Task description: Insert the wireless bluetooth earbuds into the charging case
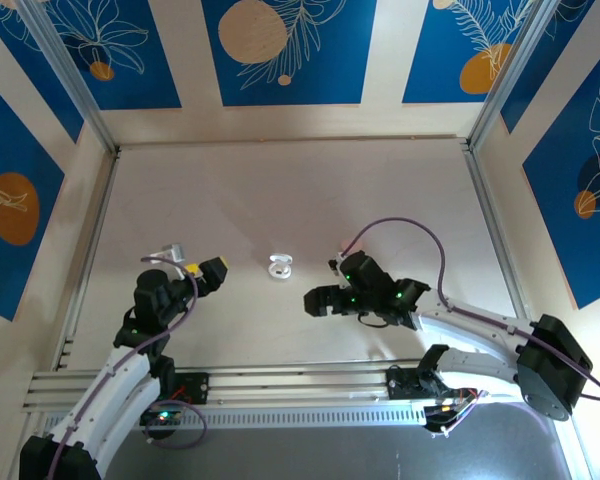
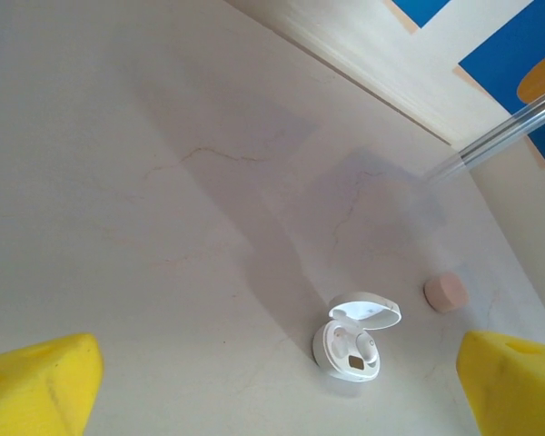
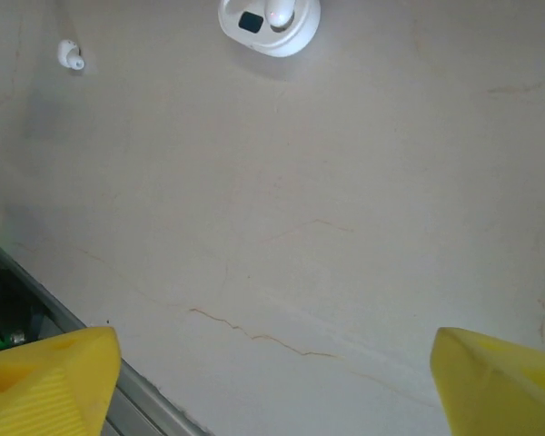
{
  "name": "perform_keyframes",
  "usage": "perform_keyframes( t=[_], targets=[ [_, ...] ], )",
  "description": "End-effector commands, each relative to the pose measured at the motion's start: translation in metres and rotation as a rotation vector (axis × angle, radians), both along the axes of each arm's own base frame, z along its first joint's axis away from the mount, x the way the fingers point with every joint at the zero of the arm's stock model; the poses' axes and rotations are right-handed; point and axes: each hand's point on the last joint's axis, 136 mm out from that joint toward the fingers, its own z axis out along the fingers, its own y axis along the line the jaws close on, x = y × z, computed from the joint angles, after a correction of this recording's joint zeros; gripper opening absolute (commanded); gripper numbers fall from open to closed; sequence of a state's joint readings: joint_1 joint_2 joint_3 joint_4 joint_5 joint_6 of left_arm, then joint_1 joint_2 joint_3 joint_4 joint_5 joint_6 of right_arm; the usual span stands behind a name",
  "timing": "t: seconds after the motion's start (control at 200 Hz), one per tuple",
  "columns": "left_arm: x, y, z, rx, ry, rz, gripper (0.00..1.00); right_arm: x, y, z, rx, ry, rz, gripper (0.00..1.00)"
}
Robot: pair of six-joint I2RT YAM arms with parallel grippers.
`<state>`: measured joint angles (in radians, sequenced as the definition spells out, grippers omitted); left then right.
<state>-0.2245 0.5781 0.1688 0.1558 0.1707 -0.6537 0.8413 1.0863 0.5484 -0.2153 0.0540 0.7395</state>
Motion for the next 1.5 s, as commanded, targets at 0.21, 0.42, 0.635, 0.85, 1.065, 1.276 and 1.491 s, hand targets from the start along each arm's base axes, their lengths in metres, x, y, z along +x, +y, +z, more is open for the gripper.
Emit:
perform_keyframes(
  t=[0.21,0.42,0.635,0.85,1.065,1.276,1.491],
  targets=[
    [0.007,0.014,-0.018,0.058,0.111,0.081,1.00,0.010,0.030,0.024,0.153,-0.002,0.045,0.95],
    [-0.003,0.024,-0.040,0.067,0.353,0.158,1.00,0.017,0.034,0.026,0.107,0.018,0.041,0.95],
    [-0.037,0.041,-0.053,0.031,0.572,0.294,1.00,0.016,0.031,0.033,0.066,0.028,0.051,0.87],
    [-0.051,0.047,-0.049,0.106,0.604,0.268,0.88,0.013,0.026,0.032,0.041,0.033,0.054,0.86],
    [-0.041,0.039,-0.033,0.187,0.607,0.178,0.89,0.008,0.019,0.030,0.031,0.063,0.029,0.92],
    [-0.020,0.014,-0.025,0.159,0.566,0.034,0.89,0.010,0.007,0.030,0.037,0.081,-0.069,0.99],
    [-0.012,0.019,-0.023,0.183,0.559,0.041,0.88,0.007,0.004,0.036,0.046,0.094,-0.078,0.99]
  ],
)
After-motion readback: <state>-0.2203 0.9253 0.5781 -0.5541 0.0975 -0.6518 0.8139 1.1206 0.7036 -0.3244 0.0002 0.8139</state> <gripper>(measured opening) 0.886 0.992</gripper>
